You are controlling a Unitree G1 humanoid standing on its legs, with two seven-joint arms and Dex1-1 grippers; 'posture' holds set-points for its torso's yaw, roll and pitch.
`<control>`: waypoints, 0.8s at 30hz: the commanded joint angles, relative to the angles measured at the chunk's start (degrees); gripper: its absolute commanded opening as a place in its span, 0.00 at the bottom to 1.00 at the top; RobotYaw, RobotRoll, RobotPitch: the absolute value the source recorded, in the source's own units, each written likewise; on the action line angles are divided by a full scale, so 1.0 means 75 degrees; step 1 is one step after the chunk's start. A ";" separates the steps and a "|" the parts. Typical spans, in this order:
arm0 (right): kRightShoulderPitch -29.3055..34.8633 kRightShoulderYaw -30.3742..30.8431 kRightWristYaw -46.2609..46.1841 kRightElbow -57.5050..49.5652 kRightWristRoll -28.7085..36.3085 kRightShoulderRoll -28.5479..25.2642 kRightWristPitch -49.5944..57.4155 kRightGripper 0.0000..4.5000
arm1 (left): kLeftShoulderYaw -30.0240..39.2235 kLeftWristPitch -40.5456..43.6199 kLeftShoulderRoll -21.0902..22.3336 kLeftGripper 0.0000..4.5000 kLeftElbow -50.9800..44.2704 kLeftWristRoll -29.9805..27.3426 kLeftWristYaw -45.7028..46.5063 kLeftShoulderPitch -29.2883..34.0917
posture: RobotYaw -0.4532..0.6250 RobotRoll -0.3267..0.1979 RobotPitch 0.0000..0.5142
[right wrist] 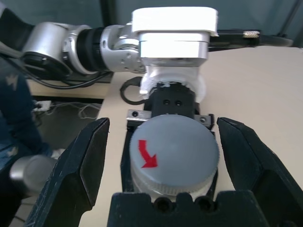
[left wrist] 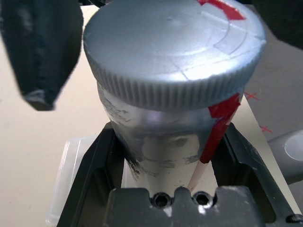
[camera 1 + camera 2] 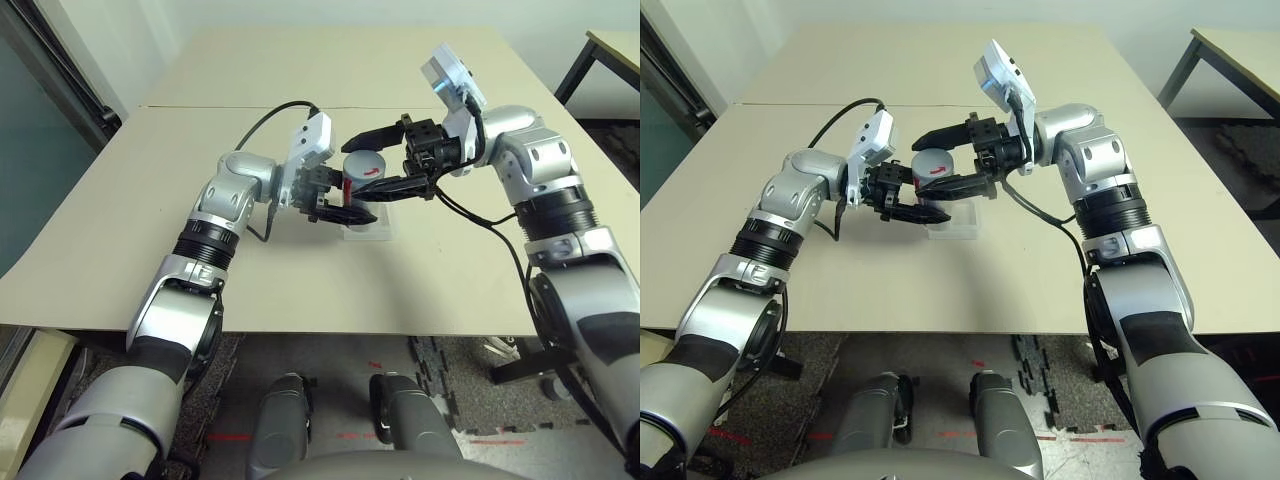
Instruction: Pour the medicine from the bottle into the box.
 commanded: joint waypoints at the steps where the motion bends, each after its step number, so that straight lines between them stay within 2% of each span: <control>1: 0.0169 -0.0251 -0.0522 -0.0218 0.0041 0.0054 -0.0005 1.00 | 0.0052 -0.0103 -0.0034 0.62 0.0123 -0.0017 0.0056 -0.0104 | 0.41 0.62 0.18; 13: 0.0552 -0.0271 -0.1617 -0.0755 0.0073 0.0382 0.0198 1.00 | 0.0073 -0.0232 -0.0153 0.62 0.0364 0.0005 0.0123 -0.0184 | 0.41 0.62 0.18; 24: 0.0766 -0.0411 -0.1866 -0.0916 0.0106 0.0065 0.0382 1.00 | 0.0075 -0.0194 -0.0156 0.62 0.0338 -0.0024 0.0124 -0.0135 | 0.40 0.62 0.19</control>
